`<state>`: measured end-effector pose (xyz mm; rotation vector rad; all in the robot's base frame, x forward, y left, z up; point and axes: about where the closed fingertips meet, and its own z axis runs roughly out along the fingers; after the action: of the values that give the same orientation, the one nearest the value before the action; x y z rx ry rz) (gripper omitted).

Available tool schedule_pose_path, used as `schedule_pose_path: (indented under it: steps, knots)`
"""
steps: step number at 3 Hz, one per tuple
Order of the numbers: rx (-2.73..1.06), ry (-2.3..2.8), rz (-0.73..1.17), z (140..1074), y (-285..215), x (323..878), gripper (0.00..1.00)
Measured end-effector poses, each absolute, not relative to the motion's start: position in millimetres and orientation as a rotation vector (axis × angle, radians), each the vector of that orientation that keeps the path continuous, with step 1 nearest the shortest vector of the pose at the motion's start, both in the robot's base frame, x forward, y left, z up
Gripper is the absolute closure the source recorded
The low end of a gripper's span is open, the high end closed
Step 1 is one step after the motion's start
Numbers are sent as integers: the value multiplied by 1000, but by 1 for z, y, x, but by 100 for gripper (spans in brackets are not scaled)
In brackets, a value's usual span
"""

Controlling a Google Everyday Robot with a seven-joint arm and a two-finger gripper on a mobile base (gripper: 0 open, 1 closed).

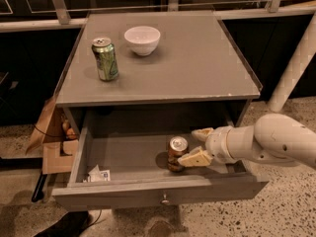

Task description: Pick orange can from top drawer and place on counter

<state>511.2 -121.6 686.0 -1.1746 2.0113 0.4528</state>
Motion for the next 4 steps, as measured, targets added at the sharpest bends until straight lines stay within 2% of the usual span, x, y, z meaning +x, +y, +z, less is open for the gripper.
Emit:
schedule_pose_path:
  steps: [3,4]
  knots:
    - [-1206,1991,587,661,-87,515,36]
    - [-1218,1945,616,656,-74,513,55]
